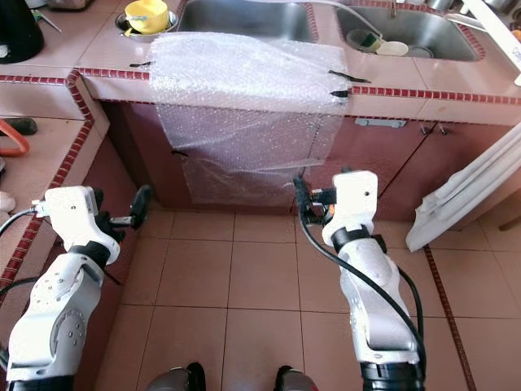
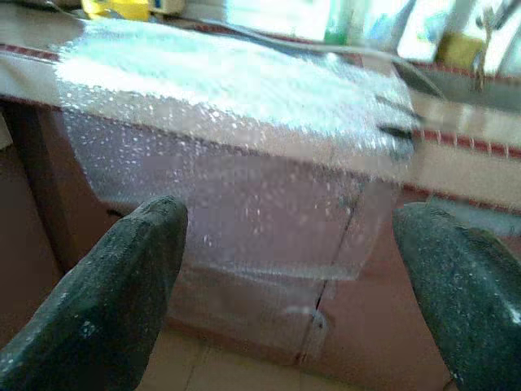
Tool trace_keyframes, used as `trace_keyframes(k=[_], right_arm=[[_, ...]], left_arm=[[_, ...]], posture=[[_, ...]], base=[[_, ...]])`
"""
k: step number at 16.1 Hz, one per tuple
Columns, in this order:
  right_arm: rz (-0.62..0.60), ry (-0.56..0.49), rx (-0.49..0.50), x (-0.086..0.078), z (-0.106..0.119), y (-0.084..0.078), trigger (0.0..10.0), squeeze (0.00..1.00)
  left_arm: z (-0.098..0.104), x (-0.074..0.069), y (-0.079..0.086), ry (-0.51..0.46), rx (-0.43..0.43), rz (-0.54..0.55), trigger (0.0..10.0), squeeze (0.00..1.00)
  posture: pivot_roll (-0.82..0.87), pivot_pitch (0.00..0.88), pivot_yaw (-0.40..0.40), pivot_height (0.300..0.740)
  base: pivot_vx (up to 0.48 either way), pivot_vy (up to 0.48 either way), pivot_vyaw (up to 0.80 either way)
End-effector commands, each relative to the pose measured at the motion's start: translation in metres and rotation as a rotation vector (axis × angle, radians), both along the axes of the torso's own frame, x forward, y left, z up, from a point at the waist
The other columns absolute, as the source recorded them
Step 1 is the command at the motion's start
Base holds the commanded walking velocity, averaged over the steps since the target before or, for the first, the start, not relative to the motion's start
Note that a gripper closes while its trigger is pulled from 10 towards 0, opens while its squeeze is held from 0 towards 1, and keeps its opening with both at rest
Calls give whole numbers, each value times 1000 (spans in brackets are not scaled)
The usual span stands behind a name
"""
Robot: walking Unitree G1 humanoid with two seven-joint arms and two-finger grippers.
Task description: Kitchen organization
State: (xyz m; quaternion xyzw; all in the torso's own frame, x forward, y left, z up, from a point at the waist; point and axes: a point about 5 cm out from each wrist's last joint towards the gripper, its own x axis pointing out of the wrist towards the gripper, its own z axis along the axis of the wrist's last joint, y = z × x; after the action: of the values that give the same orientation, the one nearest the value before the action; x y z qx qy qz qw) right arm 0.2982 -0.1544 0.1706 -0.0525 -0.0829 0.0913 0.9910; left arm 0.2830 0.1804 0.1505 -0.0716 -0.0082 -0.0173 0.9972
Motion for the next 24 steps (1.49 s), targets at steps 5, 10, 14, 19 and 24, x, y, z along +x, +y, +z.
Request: trace_keyframes(k=[5, 10, 14, 19, 24], right_arm=[[29, -88, -28, -2, 19, 5, 10000, 0], [19, -77, -28, -1, 14, 5, 10000, 0], [17, -75, -23, 0, 13, 6, 10000, 0], [0, -92, -29, 7, 17, 1, 10000, 0], [-22, -89, -11, 5, 15, 3, 10000, 0]], left_arm=[[23, 4, -19, -79, -42, -54, 10000, 0], [23, 7, -16, -79, -33, -49, 10000, 0], [23, 5, -15, -79, -41, -37, 10000, 0], [24, 7, -16, -86, -37, -40, 10000, 0], [22, 8, -16, -73, -37, -49, 10000, 0]], posture=[[-32, 160, -47, 740], [-23, 157, -54, 740], [-16, 153, -59, 740], [-17, 153, -56, 740], [-17, 157, -48, 740]], base=[[373, 0, 0], [405, 0, 0], [443, 0, 0], [452, 0, 0], [457, 0, 0]])
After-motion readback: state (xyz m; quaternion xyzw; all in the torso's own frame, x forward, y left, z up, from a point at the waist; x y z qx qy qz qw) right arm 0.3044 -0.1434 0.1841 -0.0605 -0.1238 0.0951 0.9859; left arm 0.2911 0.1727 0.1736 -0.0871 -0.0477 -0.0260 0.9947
